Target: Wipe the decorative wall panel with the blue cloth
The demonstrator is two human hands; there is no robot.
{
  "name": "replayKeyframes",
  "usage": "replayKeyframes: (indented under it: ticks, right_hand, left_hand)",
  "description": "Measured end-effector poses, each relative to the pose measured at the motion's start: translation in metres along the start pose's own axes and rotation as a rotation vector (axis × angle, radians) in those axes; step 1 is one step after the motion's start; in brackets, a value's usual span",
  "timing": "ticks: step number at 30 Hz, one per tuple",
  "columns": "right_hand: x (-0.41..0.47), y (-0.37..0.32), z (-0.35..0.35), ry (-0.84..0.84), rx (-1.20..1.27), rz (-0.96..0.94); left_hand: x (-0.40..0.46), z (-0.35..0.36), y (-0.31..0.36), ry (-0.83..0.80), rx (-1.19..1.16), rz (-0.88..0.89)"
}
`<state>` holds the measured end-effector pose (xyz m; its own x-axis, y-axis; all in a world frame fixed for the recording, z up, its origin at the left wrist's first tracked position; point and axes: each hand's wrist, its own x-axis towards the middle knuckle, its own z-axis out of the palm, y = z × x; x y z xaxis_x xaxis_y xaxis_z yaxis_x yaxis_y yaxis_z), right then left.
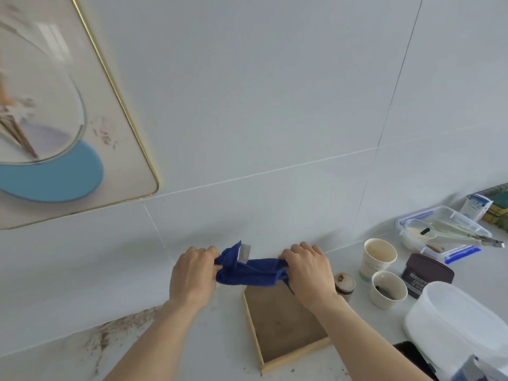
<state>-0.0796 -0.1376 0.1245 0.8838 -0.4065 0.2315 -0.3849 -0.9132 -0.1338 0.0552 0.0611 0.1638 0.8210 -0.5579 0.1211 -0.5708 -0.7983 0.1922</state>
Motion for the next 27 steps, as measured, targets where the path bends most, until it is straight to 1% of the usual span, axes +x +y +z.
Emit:
replayKeyframes:
  ticks: [3,8,11,15,19,22,24,27]
  right_hand:
    - [0.01,-0.025,-0.024,0.059,0.023,-0.059]
    - [0.018,-0.073,-0.063,0.117,0.017,-0.093]
    - [0.02,-0.1,-0.079,0.188,0.005,-0.126]
    - [0.026,-0.142,-0.103,0.243,-0.023,-0.129]
    - [0.026,-0.181,-0.124,0.258,-0.026,-0.152]
    - [0.036,-0.189,-0.134,0.273,-0.004,-0.134]
    - [0.027,-0.243,-0.159,0.343,-0.015,-0.195]
    - [0.032,-0.25,-0.171,0.335,0.011,-0.19]
  left_hand:
    - [-0.005,-0.034,-0.019,0.071,-0.008,-0.008]
    - [-0.02,-0.083,-0.052,0.171,-0.017,-0.021]
    - [-0.03,-0.11,-0.073,0.21,-0.016,-0.031]
    - [-0.043,-0.142,-0.103,0.276,-0.004,-0.051]
    - [-0.055,-0.171,-0.133,0.315,-0.022,-0.067]
    - [-0.05,-0.183,-0.139,0.344,0.001,-0.063]
    - [-0.076,-0.219,-0.182,0.405,-0.029,-0.074]
    - [-0.071,-0.229,-0.185,0.444,-0.015,-0.04]
